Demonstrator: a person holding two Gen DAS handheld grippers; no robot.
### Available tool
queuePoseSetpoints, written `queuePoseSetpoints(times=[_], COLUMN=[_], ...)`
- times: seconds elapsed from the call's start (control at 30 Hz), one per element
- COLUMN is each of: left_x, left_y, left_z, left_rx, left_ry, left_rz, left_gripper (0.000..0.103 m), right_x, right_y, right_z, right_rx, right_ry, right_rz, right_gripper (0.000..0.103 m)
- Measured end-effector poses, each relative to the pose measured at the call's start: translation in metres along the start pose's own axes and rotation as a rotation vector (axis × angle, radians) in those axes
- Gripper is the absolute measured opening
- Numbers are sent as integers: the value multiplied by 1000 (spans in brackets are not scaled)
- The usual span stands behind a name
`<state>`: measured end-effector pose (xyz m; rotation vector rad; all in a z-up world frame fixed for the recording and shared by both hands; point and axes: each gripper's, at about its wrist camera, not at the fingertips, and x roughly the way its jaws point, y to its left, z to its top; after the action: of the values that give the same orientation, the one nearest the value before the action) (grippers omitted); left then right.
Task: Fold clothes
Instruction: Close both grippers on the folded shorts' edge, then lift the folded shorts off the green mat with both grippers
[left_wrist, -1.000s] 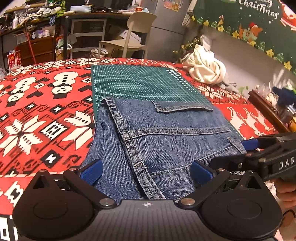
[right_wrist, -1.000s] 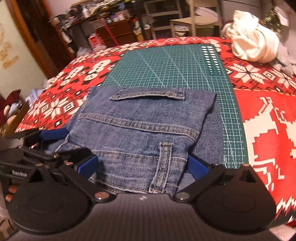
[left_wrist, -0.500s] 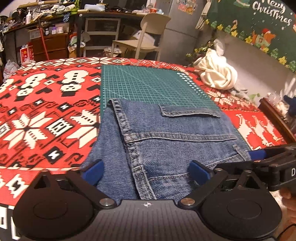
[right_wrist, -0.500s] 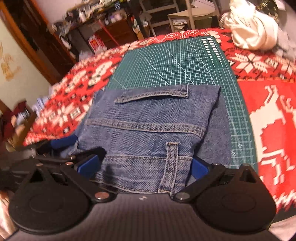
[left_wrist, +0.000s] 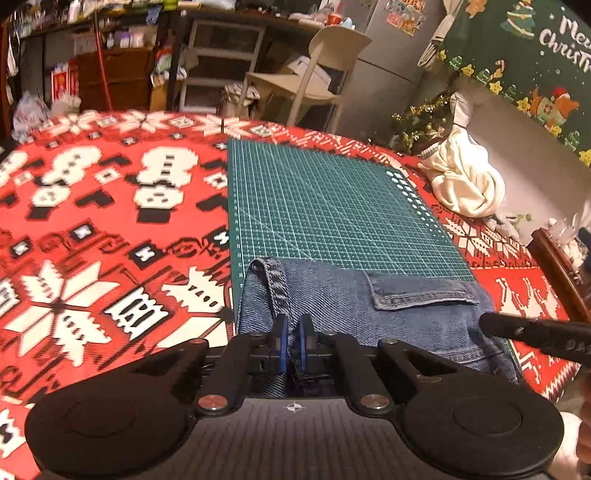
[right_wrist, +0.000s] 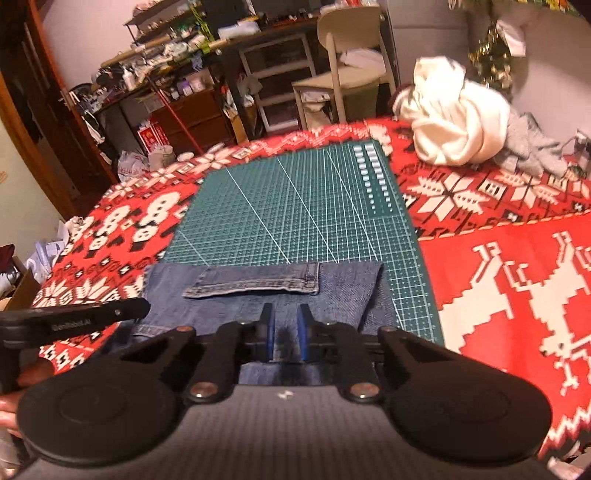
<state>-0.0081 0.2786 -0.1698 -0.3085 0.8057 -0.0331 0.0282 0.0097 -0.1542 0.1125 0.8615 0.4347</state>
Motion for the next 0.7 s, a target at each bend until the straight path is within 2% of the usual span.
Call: queuePoseSetpoints(times=[0.1, 0.2, 0.43, 0.57, 0.7], left_x=[-4, -13, -31, -44, -62], left_y=[12, 17, 26, 27, 30], left_z=[-3, -12, -31, -38, -39], left_rx=[-35, -22, 23, 64, 90], left_ry=[-3, 0, 12, 37, 23], left_rz=[-8, 7, 46, 85, 108], left_gripper=[13, 10, 11, 18, 28], right_x=[17, 12, -7, -21, -40], right_y=[-5, -12, -19, -20, -32], right_z=[-5, -14, -30, -43, -46], right_rx=[-9, -11, -34, -81, -71], right_ry=[25, 13, 24, 53, 28], right_rz=[-20, -15, -2, -41, -51], right_gripper=[8, 8, 8, 13, 13])
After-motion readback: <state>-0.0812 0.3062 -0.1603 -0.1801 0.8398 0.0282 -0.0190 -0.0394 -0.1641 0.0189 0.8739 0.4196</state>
